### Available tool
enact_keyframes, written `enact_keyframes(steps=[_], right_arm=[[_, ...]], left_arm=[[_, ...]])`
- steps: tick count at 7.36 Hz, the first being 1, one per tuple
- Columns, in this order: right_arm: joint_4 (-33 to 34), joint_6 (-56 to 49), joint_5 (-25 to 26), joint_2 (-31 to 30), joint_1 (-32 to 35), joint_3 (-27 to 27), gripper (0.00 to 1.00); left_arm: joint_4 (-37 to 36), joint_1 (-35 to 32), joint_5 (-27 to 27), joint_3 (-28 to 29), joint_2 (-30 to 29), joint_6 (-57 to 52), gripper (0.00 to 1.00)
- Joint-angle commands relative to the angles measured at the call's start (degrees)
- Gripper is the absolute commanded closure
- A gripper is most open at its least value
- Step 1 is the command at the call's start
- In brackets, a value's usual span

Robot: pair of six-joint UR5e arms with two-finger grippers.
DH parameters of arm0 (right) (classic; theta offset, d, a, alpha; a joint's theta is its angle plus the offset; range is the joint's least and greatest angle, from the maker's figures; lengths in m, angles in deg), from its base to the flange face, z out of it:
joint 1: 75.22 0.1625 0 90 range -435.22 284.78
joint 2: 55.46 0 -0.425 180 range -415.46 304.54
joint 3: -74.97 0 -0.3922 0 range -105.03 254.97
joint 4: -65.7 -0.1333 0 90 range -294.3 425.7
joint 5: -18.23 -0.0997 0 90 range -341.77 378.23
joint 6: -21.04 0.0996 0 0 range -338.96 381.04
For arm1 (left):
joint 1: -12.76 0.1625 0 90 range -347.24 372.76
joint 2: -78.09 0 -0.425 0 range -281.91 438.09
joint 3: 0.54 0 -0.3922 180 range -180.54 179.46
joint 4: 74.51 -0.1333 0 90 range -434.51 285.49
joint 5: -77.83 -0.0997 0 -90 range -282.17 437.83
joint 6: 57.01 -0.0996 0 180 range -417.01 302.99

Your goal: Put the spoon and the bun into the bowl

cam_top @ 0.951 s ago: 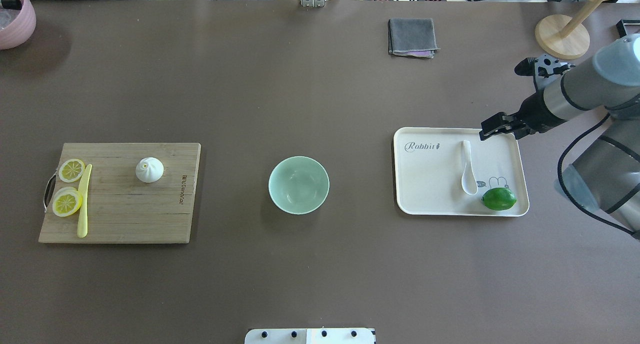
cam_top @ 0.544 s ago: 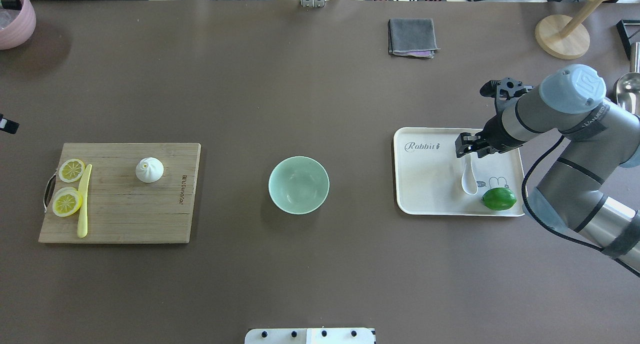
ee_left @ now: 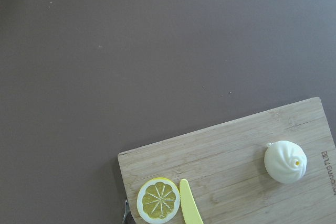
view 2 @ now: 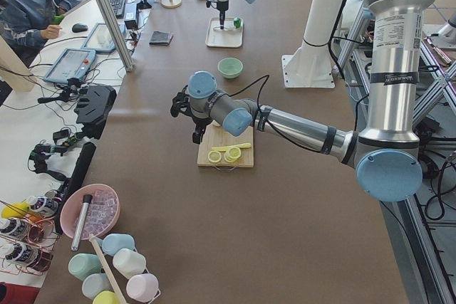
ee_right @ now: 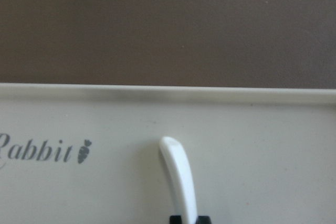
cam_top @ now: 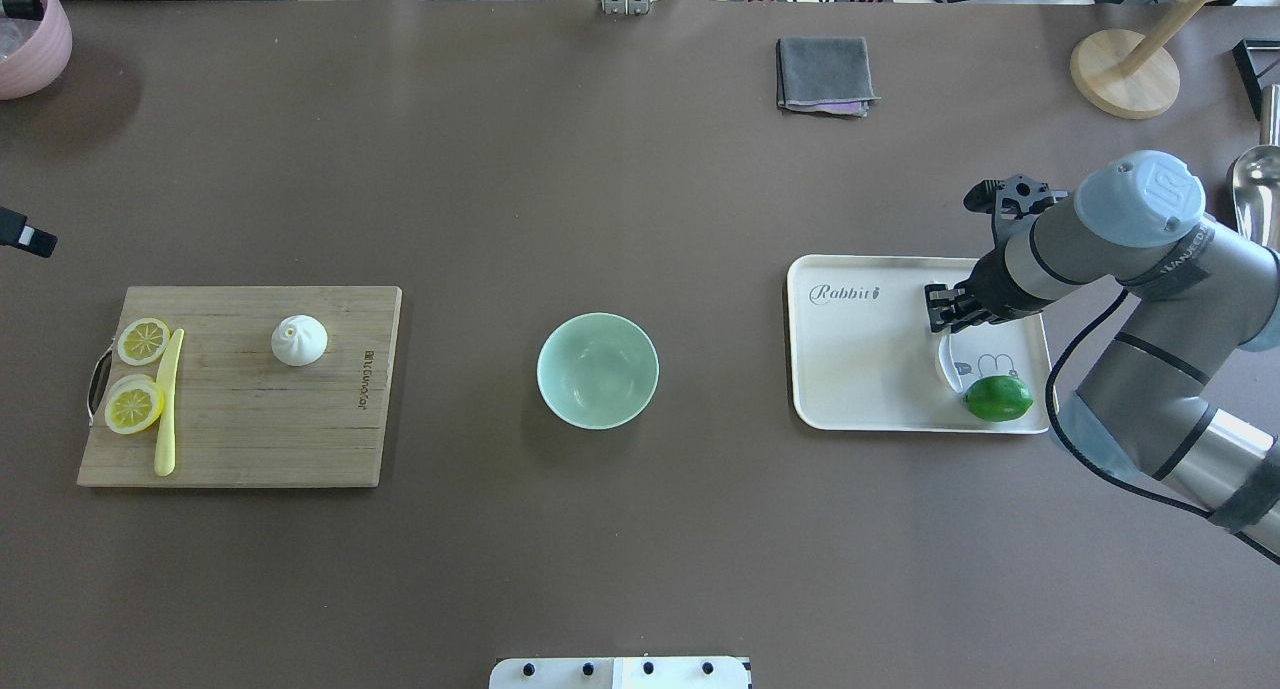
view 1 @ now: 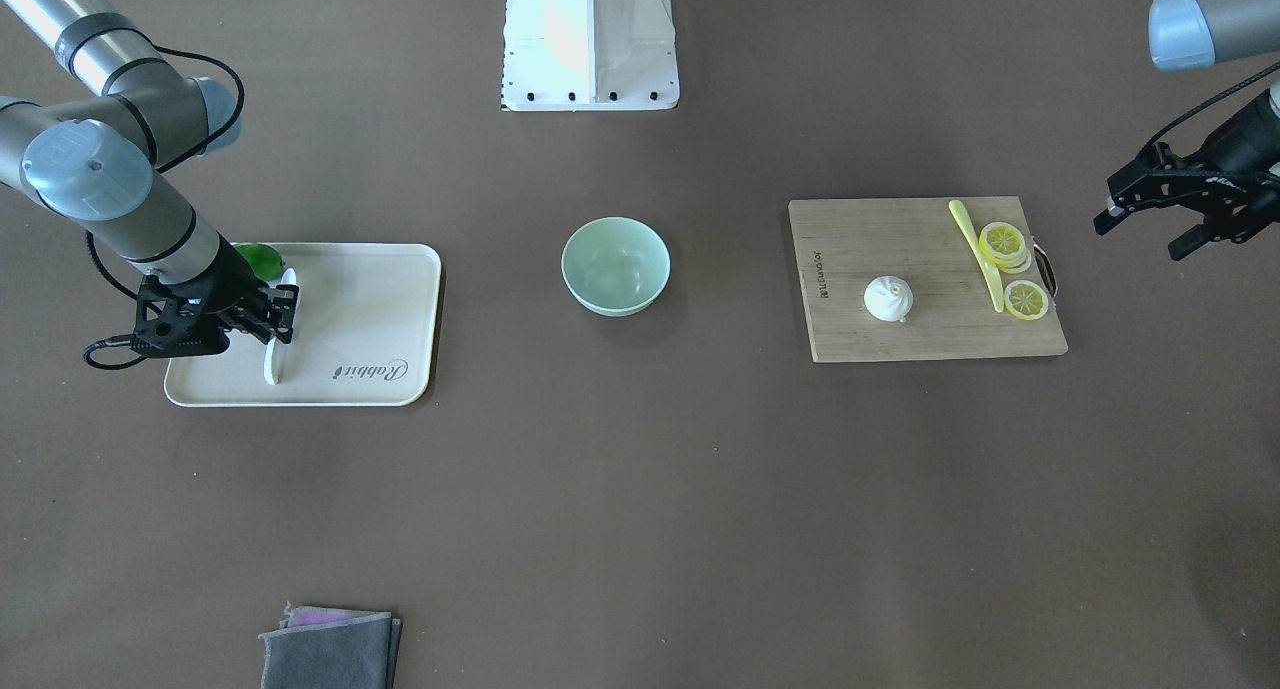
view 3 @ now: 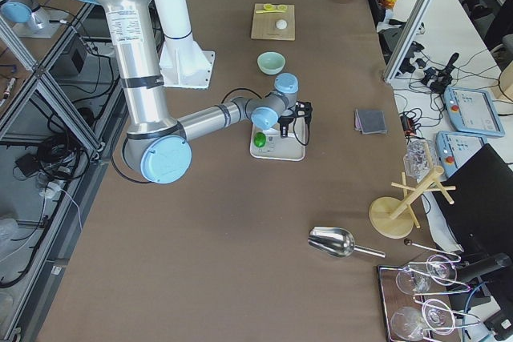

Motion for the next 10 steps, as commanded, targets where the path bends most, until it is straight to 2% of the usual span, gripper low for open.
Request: enact_keyframes(steps=[1, 2, 3, 5, 6, 7, 9, 10], right_arm=[[0.0, 0.2, -0.3, 0.5, -0.1, -0.7, 1.00], [0.6, 2.3, -0.3, 1.5, -0.1, -1.5, 1.00], [0.9, 6.7, -0.4, 3.9, -0.2, -1.9, 1.00], [1.1, 20.0, 0.4, 11.0, -2.8, -1.9, 1.00], [1.8, 31.5, 4.1, 15.5, -6.2, -1.8, 1.00], [3.6, 41.1, 9.6, 19.7, -9.9, -1.5, 1.00], [5.4, 53.7, 21.5, 24.0, -16.3, -1.2, 1.00], [5.5, 56.6, 22.7, 24.9, -17.4, -1.3, 1.00]], left_arm=[[0.1, 0.8, 0.0, -0.1, -1.3, 3.1, 0.02], [0.1, 5.1, -0.9, 0.3, -4.7, 13.9, 0.02], [0.1, 10.2, -8.0, 0.1, -7.4, 21.7, 0.03], [0.1, 16.7, -14.0, 0.5, -9.3, 26.4, 0.03], [0.1, 19.6, -17.2, 1.0, -9.7, 27.4, 0.03], [0.1, 21.1, -18.1, 1.2, -9.7, 27.5, 0.03], [0.3, 21.7, -18.1, 1.8, -9.7, 27.5, 0.03], [0.3, 21.8, -18.1, 1.8, -9.7, 27.5, 0.03]])
